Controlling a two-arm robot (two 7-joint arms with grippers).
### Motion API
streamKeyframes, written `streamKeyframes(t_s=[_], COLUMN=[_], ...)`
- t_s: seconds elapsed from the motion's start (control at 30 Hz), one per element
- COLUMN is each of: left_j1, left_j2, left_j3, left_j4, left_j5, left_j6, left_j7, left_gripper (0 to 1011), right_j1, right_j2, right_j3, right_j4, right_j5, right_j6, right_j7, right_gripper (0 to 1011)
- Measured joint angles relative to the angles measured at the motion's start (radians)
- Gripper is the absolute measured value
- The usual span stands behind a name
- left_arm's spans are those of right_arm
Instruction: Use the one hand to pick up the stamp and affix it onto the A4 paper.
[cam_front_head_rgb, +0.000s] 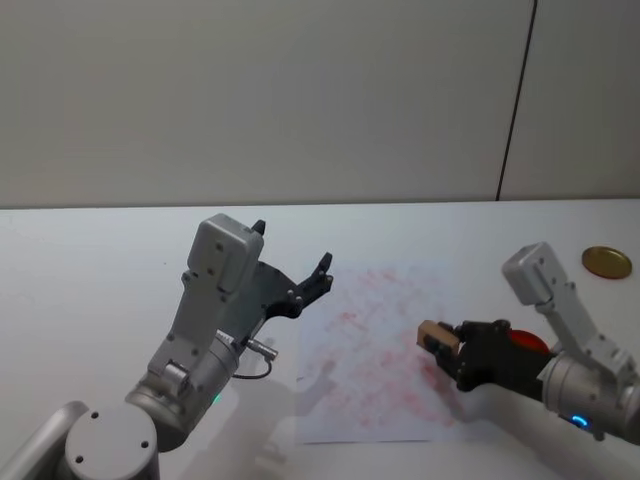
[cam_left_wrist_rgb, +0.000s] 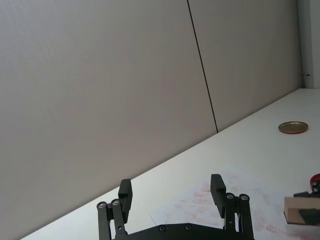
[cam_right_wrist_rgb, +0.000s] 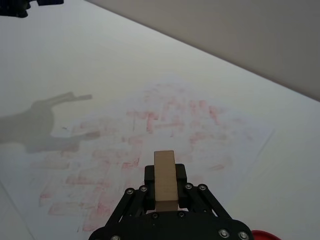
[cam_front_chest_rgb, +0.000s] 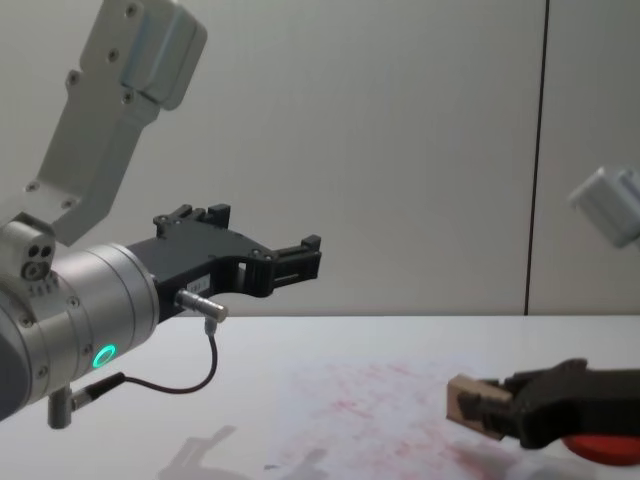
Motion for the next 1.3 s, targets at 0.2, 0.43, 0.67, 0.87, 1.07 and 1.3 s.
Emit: streamKeyframes(t_s=[0.2,0.43,0.67,0.87,1.07,1.3], left_j1=[0.000,0.000,0.000,0.000,0.000,0.000], left_j2=[0.000,0.000,0.000,0.000,0.000,0.000], left_j3=[0.000,0.000,0.000,0.000,0.000,0.000], left_j4=[0.000,0.000,0.000,0.000,0.000,0.000], left_j5=[0.000,0.000,0.000,0.000,0.000,0.000], left_j6=[0.000,0.000,0.000,0.000,0.000,0.000], left_j7=[0.000,0.000,0.000,0.000,0.000,0.000], left_gripper=[993,993,993,993,993,993], right_j1=[-0.014,-0.031,-0.054,-0.070,-0.082,-0.090], right_j2=[0.014,0.030,0.045,0.059,0.070,0.083], right_j3=[0.013,0.022,0.029,0.037,0.046,0.057], right_j4=[-0.021,-0.029,-0.035,-0.040,-0.045,-0.043], right_j5=[0.016,0.026,0.034,0.042,0.051,0.064], right_j6=[-0.014,-0.021,-0.022,-0.023,-0.026,-0.027], right_j7=[-0.039,-0.075,-0.101,-0.124,-0.142,-0.159], right_gripper=[221,221,220,221,220,221])
